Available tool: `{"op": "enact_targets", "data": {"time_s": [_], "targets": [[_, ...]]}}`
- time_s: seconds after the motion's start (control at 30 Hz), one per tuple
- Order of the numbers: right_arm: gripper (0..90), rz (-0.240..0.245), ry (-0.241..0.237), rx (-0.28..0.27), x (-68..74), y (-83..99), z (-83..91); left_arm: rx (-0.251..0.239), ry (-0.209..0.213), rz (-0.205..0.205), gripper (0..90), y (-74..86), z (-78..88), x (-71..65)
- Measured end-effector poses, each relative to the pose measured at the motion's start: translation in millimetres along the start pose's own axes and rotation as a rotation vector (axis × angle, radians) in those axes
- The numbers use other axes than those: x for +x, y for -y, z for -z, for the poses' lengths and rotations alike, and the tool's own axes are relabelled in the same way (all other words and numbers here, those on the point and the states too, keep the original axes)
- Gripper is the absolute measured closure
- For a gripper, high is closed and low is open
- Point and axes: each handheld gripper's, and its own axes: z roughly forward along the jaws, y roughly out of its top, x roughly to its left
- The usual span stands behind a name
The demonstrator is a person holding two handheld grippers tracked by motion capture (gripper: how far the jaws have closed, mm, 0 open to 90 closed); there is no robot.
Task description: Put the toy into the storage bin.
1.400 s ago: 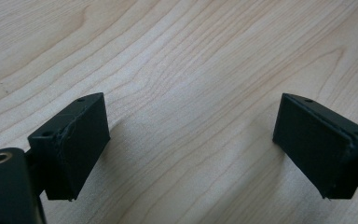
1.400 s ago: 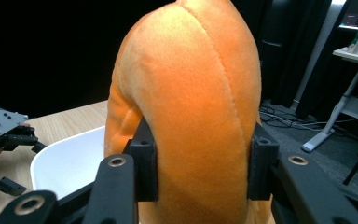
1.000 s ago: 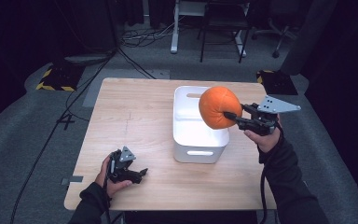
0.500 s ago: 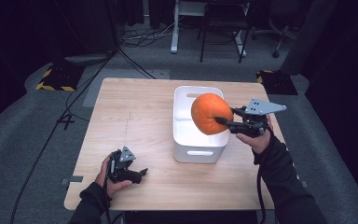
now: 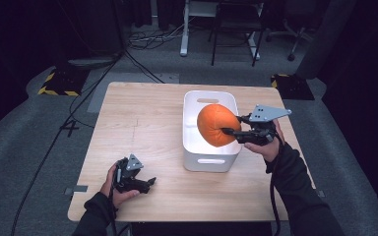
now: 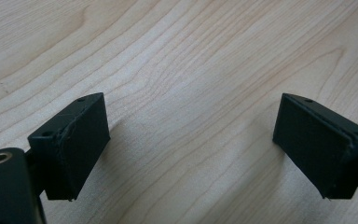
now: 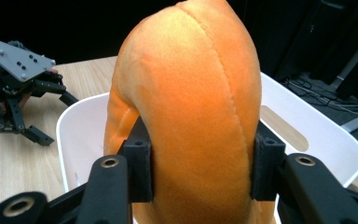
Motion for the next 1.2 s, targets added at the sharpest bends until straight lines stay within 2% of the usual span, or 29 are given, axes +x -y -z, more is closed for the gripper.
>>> {"op": "enact_targets", "data": {"time_s": [0.53, 0.77, 1.03, 1.2], "targets": [[50.5, 0.023, -0.024, 0.129, 0.8, 2.0, -20.1, 0.0, 0.0, 0.0, 10.8, 0.0, 0.0, 0.0], [48.8, 0.028, -0.039, 0.164, 1.1, 2.3, -25.2, 0.0, 0.0, 0.0, 10.8, 0.0, 0.0, 0.0], [47.4, 0.021, -0.053, 0.177, 1.4, 3.2, -29.7, -0.001, 0.002, 0.0, 10.8, 0.0, -0.1, 0.1], [44.6, 0.007, -0.051, 0.218, -0.6, 5.0, -33.7, -0.001, 0.001, 0.0, 10.8, 0.0, 0.0, 0.1]]}}
